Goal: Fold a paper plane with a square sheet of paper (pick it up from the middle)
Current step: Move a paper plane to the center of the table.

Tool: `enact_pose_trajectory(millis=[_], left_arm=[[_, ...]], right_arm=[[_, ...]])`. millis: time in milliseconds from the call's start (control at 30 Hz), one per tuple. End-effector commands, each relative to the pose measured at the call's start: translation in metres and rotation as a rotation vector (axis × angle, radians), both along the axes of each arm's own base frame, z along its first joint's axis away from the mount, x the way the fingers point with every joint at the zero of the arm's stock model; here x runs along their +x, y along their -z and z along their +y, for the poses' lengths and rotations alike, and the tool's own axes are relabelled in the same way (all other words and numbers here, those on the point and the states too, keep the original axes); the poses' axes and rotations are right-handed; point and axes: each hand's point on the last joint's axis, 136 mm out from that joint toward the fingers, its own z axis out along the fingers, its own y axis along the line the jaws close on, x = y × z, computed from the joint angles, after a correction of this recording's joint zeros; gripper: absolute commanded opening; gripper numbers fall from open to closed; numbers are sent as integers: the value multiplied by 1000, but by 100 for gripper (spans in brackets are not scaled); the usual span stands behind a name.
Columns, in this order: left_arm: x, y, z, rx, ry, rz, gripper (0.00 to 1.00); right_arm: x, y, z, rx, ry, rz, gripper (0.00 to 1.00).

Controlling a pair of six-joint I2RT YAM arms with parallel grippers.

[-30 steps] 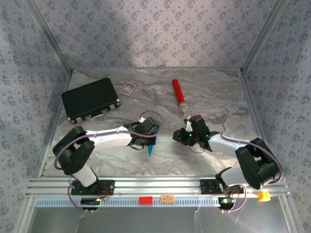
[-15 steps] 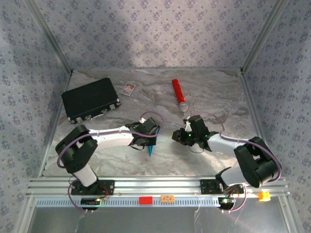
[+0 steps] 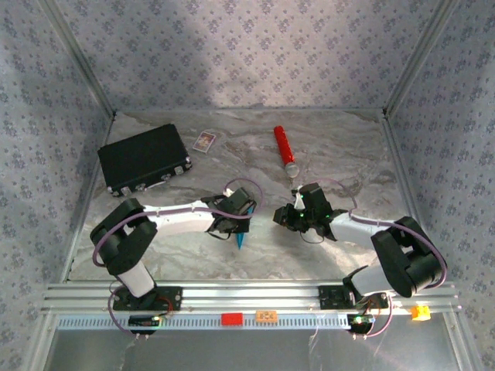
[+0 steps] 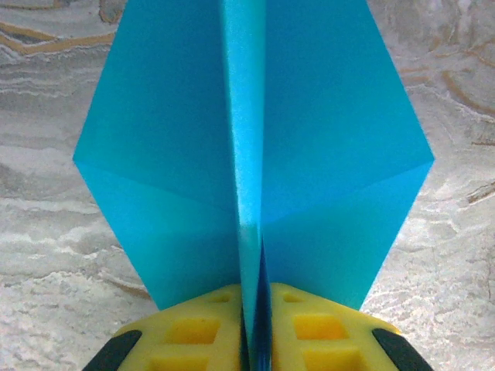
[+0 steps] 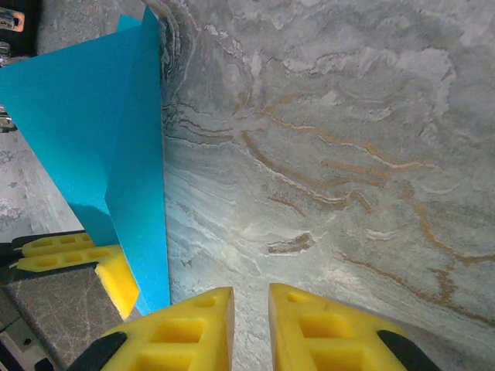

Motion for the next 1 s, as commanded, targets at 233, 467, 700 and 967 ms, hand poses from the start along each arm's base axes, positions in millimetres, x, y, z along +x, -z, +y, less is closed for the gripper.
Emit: enact_pose_trajectory(millis=[233,467,700,967], left_arm=[[1,5,0,58,15,-2,16],[-1,9,1,71,19,4,17],[-3,15,5,96,18,16,20],[-6,26,8,201,16,49,25]], right_arm=[[3,-1,3,3,8,0,21],[4,-1,3,4,7,-1,22],[4,0,4,3,6,2,22],[5,-2,5,6,6,0,22]])
